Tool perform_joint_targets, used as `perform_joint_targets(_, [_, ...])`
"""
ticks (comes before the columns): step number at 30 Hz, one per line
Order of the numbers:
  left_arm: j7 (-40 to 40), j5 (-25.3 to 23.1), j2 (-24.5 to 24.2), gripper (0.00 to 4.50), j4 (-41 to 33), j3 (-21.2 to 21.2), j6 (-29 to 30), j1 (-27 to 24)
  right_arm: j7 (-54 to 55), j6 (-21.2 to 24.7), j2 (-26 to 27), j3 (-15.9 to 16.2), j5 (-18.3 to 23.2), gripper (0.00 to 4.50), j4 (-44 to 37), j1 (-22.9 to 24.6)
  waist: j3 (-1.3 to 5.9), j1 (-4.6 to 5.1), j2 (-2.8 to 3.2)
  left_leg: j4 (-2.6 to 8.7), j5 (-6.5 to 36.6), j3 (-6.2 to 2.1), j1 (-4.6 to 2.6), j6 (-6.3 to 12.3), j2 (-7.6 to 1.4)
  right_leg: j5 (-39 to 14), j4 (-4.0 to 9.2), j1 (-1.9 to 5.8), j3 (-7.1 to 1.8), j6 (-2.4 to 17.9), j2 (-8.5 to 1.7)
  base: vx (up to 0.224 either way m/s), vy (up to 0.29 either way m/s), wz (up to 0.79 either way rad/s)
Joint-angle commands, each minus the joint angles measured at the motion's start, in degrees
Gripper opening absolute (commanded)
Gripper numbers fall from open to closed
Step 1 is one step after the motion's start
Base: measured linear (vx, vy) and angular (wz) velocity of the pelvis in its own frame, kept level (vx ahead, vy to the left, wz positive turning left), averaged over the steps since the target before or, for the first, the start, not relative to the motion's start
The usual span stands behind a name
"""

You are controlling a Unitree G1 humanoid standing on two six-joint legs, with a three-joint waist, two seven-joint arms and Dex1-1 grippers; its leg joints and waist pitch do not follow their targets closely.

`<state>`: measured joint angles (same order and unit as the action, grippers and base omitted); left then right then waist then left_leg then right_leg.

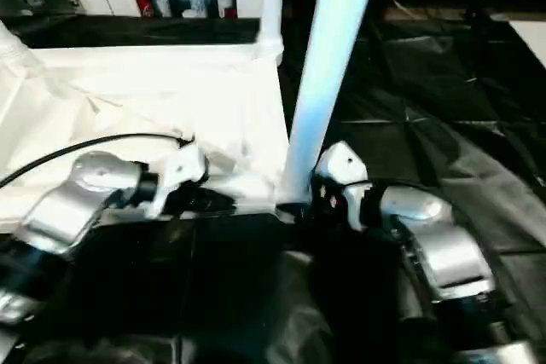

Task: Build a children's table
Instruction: Rotate leg to tighten

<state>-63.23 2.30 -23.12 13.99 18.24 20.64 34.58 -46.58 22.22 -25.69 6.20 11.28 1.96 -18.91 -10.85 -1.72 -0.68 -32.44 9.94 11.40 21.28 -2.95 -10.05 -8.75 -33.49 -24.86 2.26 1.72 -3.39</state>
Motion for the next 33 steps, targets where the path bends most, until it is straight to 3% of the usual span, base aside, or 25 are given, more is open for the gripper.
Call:
perform_joint_targets(1, [5.97,-1.9,2.33,0.0,3.29,-0.11,1.83,0.76,5.47,1.2,3.14,1.01,-1.89,2.69,2.84,0.14,3.47,0.14,-0.28,3.58,11.61,-1.46,-0.81,3.36,-2.62,-23.1,4.74,2.96,-2.73,11.23,-4.57,0.0,0.0,0.0])
perform_joint_targets(5, [12.35,-2.83,6.57,0.0,6.99,-1.1,4.0,3.03,17.97,3.28,10.77,-1.62,-3.32,2.68,6.6,-1.4,3.49,0.16,-0.21,3.83,12.7,-1.74,-0.83,2.22,-2.48,-26.55,5.09,2.81,-2.6,9.28,-4.65,0.0,0.0,0.0])
perform_joint_targets(6, [15.5,-3.29,8.69,0.0,9.37,-1.55,4.48,4.3,25.05,4.02,14.75,-3.13,-4.33,2.68,9.22,-2.75,3.42,0.22,0.0,3.87,13.16,-1.68,-1.0,2.08,-2.45,-27.18,5.31,2.5,-2.64,8.84,-4.67,0.0,0.0,0.0])
perform_joint_targets(9, [17.62,-3.74,9.92,0.0,11.21,-1.76,4.16,5.21,29.68,4.28,17.15,-4.12,-4.97,2.67,11.2,-3.81,3.46,0.29,-0.07,4.07,14.11,-1.9,-1.01,1.2,-2.23,-29.0,5.6,2.6,-2.35,7.91,-4.66,0.0,0.0,0.0])
perform_joint_targets(10, [22.46,-5.07,13.03,0.0,16.44,-1.65,3.04,7.75,41.35,3.2,24.08,-6.73,-5.72,2.67,17.44,-7.09,3.32,0.3,0.09,4.28,14.46,-1.82,-1.14,1.3,-2.44,-27.75,5.68,2.32,-2.52,7.52,-4.58,0.0,0.0,0.0])
perform_joint_targets(11, [22.46,-5.07,13.03,0.0,16.44,-1.65,3.04,7.75,41.35,3.2,24.08,-6.73,-5.72,2.67,17.44,-7.09,3.26,0.37,0.26,4.21,15.13,-1.7,-1.33,1.2,-2.33,-28.27,5.9,1.9,-2.62,7.62,-4.64,0.0,0.0,0.0])
perform_joint_targets(13, [24.15,-5.89,14.33,0.0,18.7,-1.24,2.37,8.85,46.75,1.56,27.38,-7.76,-6.1,2.67,20.77,-9.01,3.19,0.55,-0.13,4.51,17.17,-2.11,-1.24,-0.03,-2.18,-31.19,6.04,2.19,-2.39,5.99,-4.8,0.0,0.0,0.0])
perform_joint_targets(14, [24.18,-6.11,14.6,0.0,19.1,-0.99,2.05,9.08,47.79,0.72,28.16,-7.55,-6.56,2.67,21.85,-9.86,3.12,0.46,0.04,4.6,17.47,-2.14,-1.4,-0.05,-2.28,-31.26,6.11,2.04,-2.44,5.72,-4.84,0.0,0.0,0.0])
perform_joint_targets(15, [23.96,-6.13,14.69,0.0,19.02,-0.89,2.08,9.12,47.66,0.29,28.39,-7.11,-6.85,2.67,22.34,-10.39,3.08,0.5,0.01,4.6,18.42,-2.03,-1.58,0.0,-2.28,-31.24,6.25,1.79,-2.49,5.23,-4.72,0.0,0.0,0.0])
perform_joint_targets(20, [21.42,-6.82,13.44,0.0,17.09,0.38,2.27,8.63,43.89,-1.59,28.44,-5.08,-8.23,2.67,21.16,-10.71,3.12,0.48,-0.19,4.87,18.38,-2.04,-1.16,0.83,-2.35,-29.61,5.99,1.99,-2.7,4.66,-4.82,0.0,0.0,0.0])
perform_joint_targets(23, [20.03,-6.89,12.57,0.0,16.47,1.02,1.77,8.23,42.86,-2.59,28.13,-5.04,-7.94,3.37,19.68,-10.31,3.29,0.35,-0.19,4.83,16.34,-1.94,-0.84,1.4,-2.35,-27.42,5.75,2.23,-2.81,5.15,-4.85,0.0,0.0,0.0])
perform_joint_targets(26, [18.75,-6.9,11.72,0.0,15.96,1.37,0.87,7.72,42.89,-3.41,27.4,-5.51,-7.78,3.48,18.38,-10.46,3.36,0.5,-0.18,4.74,14.99,-1.67,-0.83,1.81,-2.39,-24.76,5.52,2.2,-2.88,6.45,-4.67,0.0,0.0,0.0])
perform_joint_targets(30, [15.43,-6.71,8.6,0.0,11.89,1.9,0.63,5.66,38.9,-2.09,21.67,-5.4,-7.66,3.84,10.71,-9.5,3.56,0.36,-0.25,4.66,12.75,-1.61,-0.58,2.26,-2.54,-20.54,4.95,2.61,-2.9,7.49,-4.47,0.0,0.0,0.0])
perform_joint_targets(31, [14.66,-6.58,7.76,0.0,10.68,1.96,0.68,5.16,36.76,-1.25,19.68,-5.34,-7.31,3.93,8.73,-9.09,3.83,0.48,-0.29,4.35,10.3,-1.46,-0.42,2.96,-2.53,-15.73,4.33,2.89,-2.92,9.06,-4.35,0.0,0.0,0.0])
perform_joint_targets(33, [13.96,-6.33,6.88,0.0,9.39,1.87,0.81,4.67,33.26,-0.1,17.1,-5.29,-6.66,3.93,6.72,-8.58,3.85,0.43,-0.21,4.06,8.24,-1.2,-0.43,3.93,-2.47,-11.3,3.94,2.98,-2.98,10.8,-4.24,0.058,-0.005,0.01])
